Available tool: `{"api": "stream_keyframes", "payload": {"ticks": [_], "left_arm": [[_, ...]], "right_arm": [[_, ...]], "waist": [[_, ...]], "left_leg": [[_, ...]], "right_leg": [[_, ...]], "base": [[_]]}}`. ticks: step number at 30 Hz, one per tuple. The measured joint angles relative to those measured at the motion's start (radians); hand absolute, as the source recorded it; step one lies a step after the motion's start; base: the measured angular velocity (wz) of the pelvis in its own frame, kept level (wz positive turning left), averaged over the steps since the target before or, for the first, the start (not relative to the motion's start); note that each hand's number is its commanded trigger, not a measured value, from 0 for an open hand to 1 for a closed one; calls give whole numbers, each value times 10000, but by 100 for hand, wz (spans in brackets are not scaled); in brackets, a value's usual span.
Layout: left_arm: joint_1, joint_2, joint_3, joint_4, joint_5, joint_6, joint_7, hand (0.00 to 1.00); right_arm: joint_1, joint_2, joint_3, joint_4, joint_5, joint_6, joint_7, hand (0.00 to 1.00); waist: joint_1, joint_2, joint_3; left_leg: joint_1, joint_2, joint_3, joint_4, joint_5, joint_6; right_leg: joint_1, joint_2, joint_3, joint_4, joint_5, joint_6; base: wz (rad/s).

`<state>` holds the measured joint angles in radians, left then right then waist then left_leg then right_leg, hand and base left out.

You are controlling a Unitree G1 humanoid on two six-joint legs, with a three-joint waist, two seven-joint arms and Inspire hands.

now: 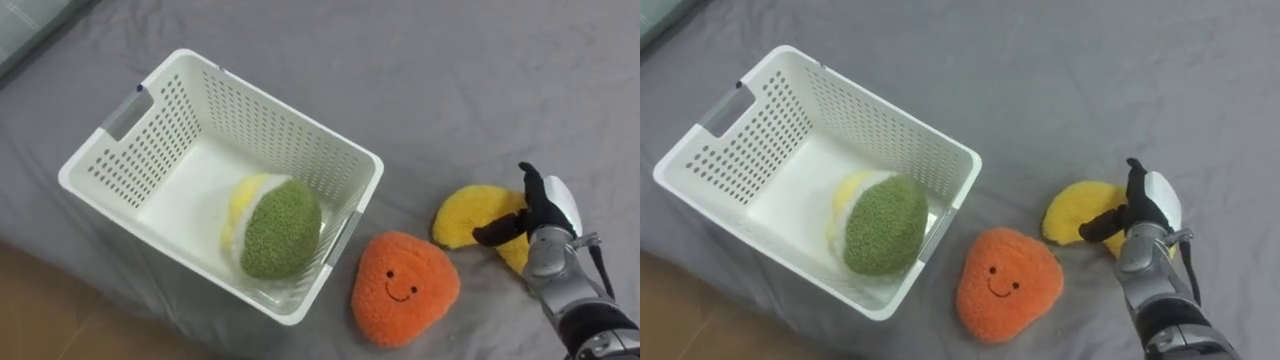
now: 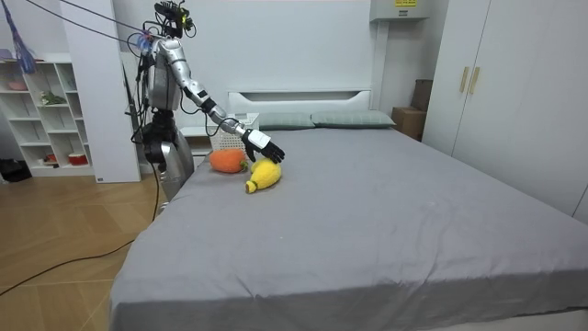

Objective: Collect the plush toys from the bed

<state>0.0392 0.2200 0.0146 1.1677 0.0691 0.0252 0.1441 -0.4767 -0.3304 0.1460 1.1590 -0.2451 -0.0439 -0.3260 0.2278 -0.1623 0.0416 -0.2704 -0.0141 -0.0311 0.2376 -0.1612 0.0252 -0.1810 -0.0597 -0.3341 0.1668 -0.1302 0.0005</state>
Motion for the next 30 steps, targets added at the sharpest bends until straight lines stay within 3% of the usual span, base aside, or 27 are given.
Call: {"api": "stream_keyframes", "payload": {"ticks": [7, 8, 10, 16, 21, 30], "left_arm": [[-32, -1, -372, 98, 12, 228, -64, 0], [-36, 0, -421, 95, 9, 263, -65, 0], [-78, 0, -616, 57, 12, 382, -66, 0], [-279, 35, -752, -14, 3, 299, -66, 0], [-303, 35, -769, -68, -1, 111, -76, 0], [-369, 31, -753, -245, -10, -35, -24, 0]], "right_arm": [[-230, -299, 760, 601, -674, 139, 350, 0], [-262, -333, 806, 649, -742, 156, 393, 15], [-353, -401, 1174, 936, -758, 224, 486, 100], [-358, -485, 1313, 1019, -834, 444, 569, 100], [-353, -606, 1474, 962, -1058, 486, 649, 100], [-140, -580, 1471, 946, -1220, 548, 999, 100]], "waist": [[49, 99, -14], [70, 99, -14], [132, 96, -16], [240, 54, -28], [253, -43, -20], [259, -38, -16]], "left_leg": [[-176, 7, -10, -75, 69, -13], [-193, 7, -9, -75, 76, -15], [-203, 14, -8, -75, 103, -14], [-165, 9, -37, -69, 124, 0], [-164, 9, -35, -32, 137, 1], [-206, 1, -32, -43, 144, 2]], "right_leg": [[-212, -24, -139, 8, 0, -1], [-237, -25, -132, 11, 2, -4], [-238, -40, -165, 13, 3, -5], [-150, -69, -262, 10, 3, -6], [-123, -63, -271, 14, 22, -35], [-142, -56, -348, 20, 40, -58]], "base": [[1], [0], [0], [4], [0], [1]]}}
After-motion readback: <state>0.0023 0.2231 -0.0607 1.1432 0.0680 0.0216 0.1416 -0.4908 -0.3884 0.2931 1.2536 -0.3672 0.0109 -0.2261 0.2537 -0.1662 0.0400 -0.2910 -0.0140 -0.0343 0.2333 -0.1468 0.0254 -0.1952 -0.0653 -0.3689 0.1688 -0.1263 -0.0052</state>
